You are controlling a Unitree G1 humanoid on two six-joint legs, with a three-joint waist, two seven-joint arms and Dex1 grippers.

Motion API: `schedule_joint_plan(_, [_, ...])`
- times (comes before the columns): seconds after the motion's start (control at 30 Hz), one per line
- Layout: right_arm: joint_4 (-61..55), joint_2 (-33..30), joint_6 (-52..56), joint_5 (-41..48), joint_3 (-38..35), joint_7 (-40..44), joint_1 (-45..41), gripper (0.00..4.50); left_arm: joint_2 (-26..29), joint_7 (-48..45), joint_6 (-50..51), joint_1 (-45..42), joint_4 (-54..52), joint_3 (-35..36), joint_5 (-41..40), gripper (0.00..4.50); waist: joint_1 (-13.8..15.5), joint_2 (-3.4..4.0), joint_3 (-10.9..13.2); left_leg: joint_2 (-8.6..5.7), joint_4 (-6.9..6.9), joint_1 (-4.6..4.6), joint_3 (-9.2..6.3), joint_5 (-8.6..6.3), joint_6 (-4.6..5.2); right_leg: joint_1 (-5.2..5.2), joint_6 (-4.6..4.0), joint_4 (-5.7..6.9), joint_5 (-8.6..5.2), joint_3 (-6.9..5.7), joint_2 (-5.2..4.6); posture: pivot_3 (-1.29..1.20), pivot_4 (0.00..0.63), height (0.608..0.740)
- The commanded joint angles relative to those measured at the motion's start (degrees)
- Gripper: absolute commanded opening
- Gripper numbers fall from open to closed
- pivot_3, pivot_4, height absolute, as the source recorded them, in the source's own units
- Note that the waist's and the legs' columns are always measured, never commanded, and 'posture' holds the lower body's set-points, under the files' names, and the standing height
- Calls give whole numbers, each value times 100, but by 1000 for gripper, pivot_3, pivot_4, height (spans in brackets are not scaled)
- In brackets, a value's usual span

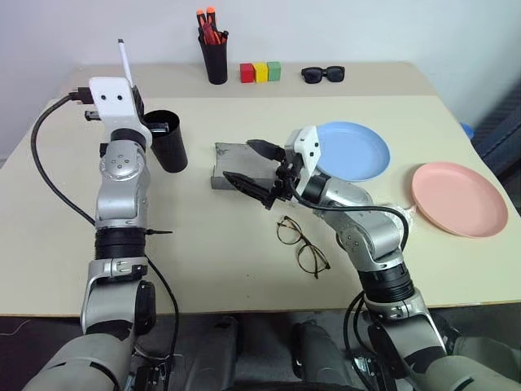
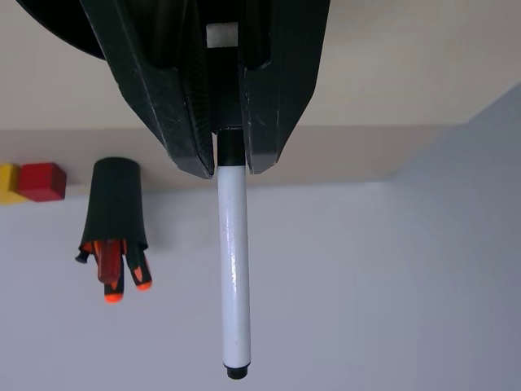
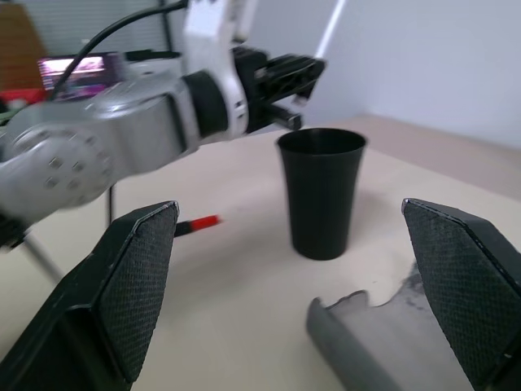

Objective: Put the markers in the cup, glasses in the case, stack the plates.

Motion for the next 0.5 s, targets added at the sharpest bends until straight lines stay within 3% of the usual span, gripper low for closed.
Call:
schedule_joint_plan(0.03, [-180, 144, -132, -71, 23, -214, -3, 4500, -81, -85, -266, -121, -51, -12, -38, 13, -2, 0, 0, 0, 1, 0, 0, 0, 0, 0, 1, 0, 0, 0, 0, 0, 150, 740])
schedule_joint_plan(0.2, [-182, 203, -133, -71, 15, -299, -5, 4500, -220, -81, -82, -23, -208, 75, -126, 13, -15, 0, 0, 0, 1, 0, 0, 0, 0, 0, 1, 3, 1, 0, 0, 0, 150, 740])
schedule_joint_plan(0.43, [-49, 212, -182, -63, 31, -249, -86, 4500, -303, 195, 91, 133, -534, 144, -94, 3192, -103, 0, 0, 0, 1, 1, -5, 0, 0, 0, 2, 7, 1, 0, 2, 0, 150, 740])
schedule_joint_plan(0.5, [-17, 220, -188, -58, 50, -225, -97, 4500, -320, 229, 170, 135, -594, 199, -189, 3192, -107, 0, 0, 1, 1, 1, -6, 1, 0, -1, 1, 8, 1, 0, 4, 0, 150, 740])
